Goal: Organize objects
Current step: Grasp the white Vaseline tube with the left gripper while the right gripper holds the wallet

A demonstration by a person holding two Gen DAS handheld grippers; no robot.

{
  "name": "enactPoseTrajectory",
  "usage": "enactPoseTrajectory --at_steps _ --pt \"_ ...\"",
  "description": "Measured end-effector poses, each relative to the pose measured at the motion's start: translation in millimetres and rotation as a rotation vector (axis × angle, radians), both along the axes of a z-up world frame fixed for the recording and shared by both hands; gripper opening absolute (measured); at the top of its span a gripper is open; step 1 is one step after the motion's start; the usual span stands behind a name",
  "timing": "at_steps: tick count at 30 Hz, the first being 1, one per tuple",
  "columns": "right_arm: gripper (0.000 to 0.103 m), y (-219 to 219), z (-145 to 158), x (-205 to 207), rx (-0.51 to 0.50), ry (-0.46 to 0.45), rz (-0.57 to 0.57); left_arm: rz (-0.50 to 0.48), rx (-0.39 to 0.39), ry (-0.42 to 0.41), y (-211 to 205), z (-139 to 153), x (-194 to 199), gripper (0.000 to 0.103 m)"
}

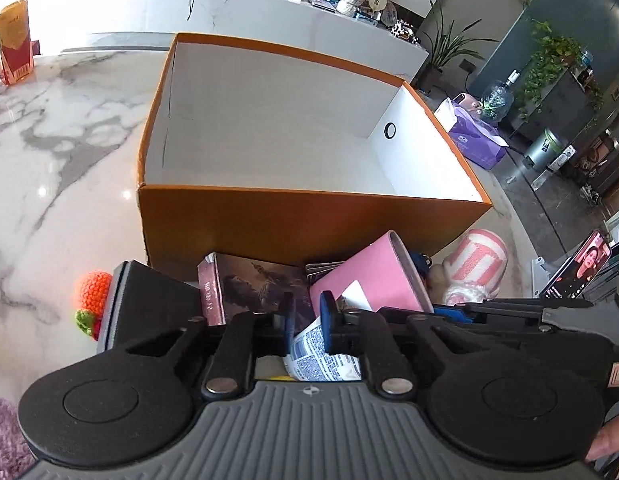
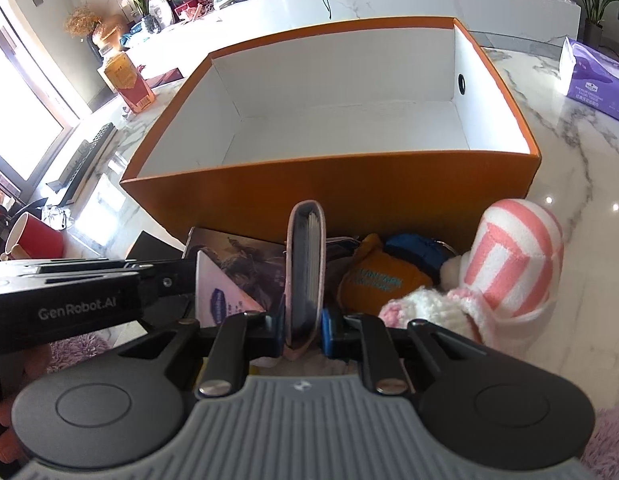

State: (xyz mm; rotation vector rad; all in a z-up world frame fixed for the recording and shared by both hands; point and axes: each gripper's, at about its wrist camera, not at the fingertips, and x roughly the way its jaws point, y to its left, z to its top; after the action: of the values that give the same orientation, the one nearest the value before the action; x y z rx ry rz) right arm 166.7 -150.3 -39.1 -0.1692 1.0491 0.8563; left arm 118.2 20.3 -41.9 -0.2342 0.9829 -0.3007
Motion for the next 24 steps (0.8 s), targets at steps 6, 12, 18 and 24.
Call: enactPoseTrajectory --at_steps 6,12,18,24 --pt "0.017 -6 0 1 0.014 0.031 -0.007 -0.076 0.010 -0.043 -7 11 -27 0.057" --pt "0.017 -13 1 -2 0.017 0.034 -0.010 -0.082 -0.059 -0.060 -19 21 -30 0.059" --pt "0.017 -22 -1 1 0.041 0.080 -0.029 -0.022 -0.014 -0.012 -26 12 -20 0.054" --pt "0.018 -21 -3 1 0.035 0.078 -0.025 0.031 0.053 0.017 -27 5 -13 0.047"
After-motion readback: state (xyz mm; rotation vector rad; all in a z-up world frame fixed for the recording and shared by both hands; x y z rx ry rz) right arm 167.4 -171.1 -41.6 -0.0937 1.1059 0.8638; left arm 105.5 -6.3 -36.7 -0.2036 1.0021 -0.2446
